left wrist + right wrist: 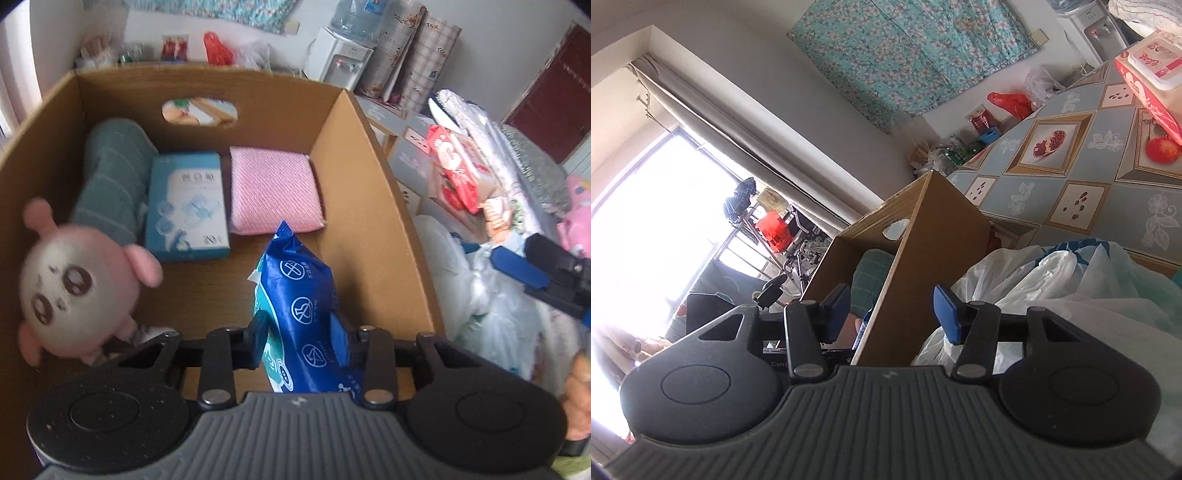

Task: Organize soft objects
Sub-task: 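Carry the wipes pack in the left gripper into the box and release it, then move both tools back from the box toward the white cotton swab bag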

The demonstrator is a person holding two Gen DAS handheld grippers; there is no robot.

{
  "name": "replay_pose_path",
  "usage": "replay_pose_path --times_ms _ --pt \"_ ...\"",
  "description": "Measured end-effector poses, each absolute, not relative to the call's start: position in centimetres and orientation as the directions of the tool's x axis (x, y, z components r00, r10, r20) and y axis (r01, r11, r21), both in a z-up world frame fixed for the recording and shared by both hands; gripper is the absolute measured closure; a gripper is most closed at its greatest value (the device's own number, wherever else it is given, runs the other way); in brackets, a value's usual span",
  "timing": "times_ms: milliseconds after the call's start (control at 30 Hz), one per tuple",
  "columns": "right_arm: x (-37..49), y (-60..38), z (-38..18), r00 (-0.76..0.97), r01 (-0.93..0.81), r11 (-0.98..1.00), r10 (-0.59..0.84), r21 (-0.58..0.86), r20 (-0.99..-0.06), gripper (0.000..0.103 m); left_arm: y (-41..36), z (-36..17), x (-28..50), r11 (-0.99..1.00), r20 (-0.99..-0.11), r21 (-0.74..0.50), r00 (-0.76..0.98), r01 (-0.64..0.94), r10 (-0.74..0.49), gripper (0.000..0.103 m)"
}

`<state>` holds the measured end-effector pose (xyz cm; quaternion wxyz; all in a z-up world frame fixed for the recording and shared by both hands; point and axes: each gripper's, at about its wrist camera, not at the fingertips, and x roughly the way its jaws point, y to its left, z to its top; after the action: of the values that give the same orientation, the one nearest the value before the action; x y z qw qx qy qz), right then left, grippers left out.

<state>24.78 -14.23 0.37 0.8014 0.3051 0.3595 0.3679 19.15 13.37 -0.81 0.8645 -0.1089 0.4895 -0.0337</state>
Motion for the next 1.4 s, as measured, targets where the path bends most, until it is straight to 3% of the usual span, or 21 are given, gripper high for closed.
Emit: replay_pose_path --times_ms 233,300,467,600,667,800,900,967,1100,1300,1400 --pt "24.7 -15.2 0.2 0.485 -0.367 0.542 0.805 0.756 -0.342 0.048 12.2 0.0 20.0 0.997 -0.840 0.079 0.536 -0.026 0.081 0.068" --pt "24.6 -15.4 0.0 0.486 -0.364 0.540 0.805 0.759 -0.340 0.047 11.4 -0.1 20.2 0.994 -0.842 0.113 0.529 -0.011 0.101 0.068" --pt "24.6 -15.9 -0.2 0.483 -0.356 0.534 0.808 0.767 -0.338 0.045 11.7 0.4 20.1 0.987 -0.853 -0.161 0.499 0.028 -0.153 0.055" --pt "24.3 -16.1 -0.3 0.488 -0.357 0.533 0.806 0.767 -0.333 0.044 12.7 0.6 19.5 0.989 -0.843 -0.142 0.528 -0.031 -0.105 0.046" --pt "24.3 -16.3 -0.4 0.488 -0.354 0.530 0.808 0.771 -0.331 0.043 13.3 0.2 19.5 0.985 -0.850 -0.146 0.521 -0.091 -0.078 0.036" --pt "24.1 -16.4 -0.5 0.483 -0.352 0.522 0.812 0.777 -0.327 0.042 15.4 -1.7 20.8 0.955 -0.887 -0.210 0.452 -0.211 -0.095 0.035" --pt "23.8 -16.7 -0.4 0.488 -0.354 0.521 0.811 0.777 -0.322 0.042 16.5 -3.1 21.5 0.911 -0.892 -0.311 0.414 -0.269 -0.182 0.036" --pt "23.7 -17.0 -0.3 0.497 -0.352 0.527 0.805 0.774 -0.323 0.042 16.7 -3.4 21.8 0.890 -0.884 -0.362 0.406 -0.277 -0.233 0.045" --pt "23.5 -17.8 -0.3 0.519 -0.342 0.540 0.791 0.769 -0.324 0.041 15.3 -3.4 21.8 0.909 -0.881 -0.348 0.411 -0.229 -0.234 0.044" --pt "22.0 -18.9 -1.1 0.550 -0.319 0.562 0.766 0.763 -0.334 0.038 14.0 -3.2 21.4 0.929 -0.872 -0.317 0.443 -0.192 -0.207 0.038" --pt "21.0 -19.8 -1.7 0.569 -0.310 0.561 0.756 0.767 -0.323 0.036 14.5 -3.3 21.1 0.916 -0.873 -0.343 0.431 -0.207 -0.229 0.029"
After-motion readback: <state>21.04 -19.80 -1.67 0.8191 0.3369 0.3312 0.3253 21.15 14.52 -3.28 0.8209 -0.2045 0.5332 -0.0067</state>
